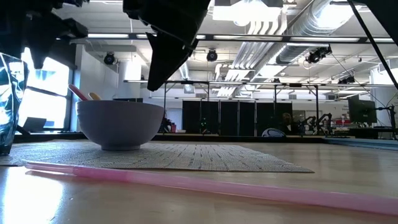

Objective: Pick & Place Utensil
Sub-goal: Put the blue cup on the top right of the brown placemat

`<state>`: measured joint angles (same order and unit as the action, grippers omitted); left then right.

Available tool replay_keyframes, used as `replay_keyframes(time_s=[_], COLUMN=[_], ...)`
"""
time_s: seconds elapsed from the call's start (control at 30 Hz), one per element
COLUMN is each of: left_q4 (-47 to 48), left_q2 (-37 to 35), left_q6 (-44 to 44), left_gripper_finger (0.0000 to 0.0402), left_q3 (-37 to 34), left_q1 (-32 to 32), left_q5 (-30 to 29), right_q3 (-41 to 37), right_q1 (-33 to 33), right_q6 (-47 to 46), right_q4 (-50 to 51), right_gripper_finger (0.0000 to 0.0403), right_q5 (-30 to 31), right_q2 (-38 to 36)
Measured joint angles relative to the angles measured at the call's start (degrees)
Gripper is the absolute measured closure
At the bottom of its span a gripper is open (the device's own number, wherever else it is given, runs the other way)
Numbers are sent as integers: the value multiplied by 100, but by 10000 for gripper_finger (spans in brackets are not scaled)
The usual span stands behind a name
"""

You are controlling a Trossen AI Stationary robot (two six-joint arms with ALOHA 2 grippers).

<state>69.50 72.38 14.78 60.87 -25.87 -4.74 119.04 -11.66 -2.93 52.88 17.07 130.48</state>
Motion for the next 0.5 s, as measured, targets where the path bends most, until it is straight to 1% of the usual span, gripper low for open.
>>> replay_keyframes(time_s=[0.13,0.27,0.33,0.4,0.5], left_q4=[649,1527,1872,2059,2013], left_q2=[-6,-82,-175,-330,-659], left_q6=[213,989,1501,1932,2541], left_gripper_finger=[261,261,260,261,261], left_q3=[413,636,617,527,285], left_q1=[0,-4,-84,-278,-664], left_q5=[25,604,865,922,1033], right_q3=[2,2,2,2,4], right_q1=[38,44,44,42,42], right_q6=[195,673,864,1011,1256], right_q4=[-339,-823,-1044,-1239,-1567], right_gripper_finger=[288,288,288,288,288], right_q5=[-82,-211,-401,-616,-770], right_q2=[0,0,0,2,41])
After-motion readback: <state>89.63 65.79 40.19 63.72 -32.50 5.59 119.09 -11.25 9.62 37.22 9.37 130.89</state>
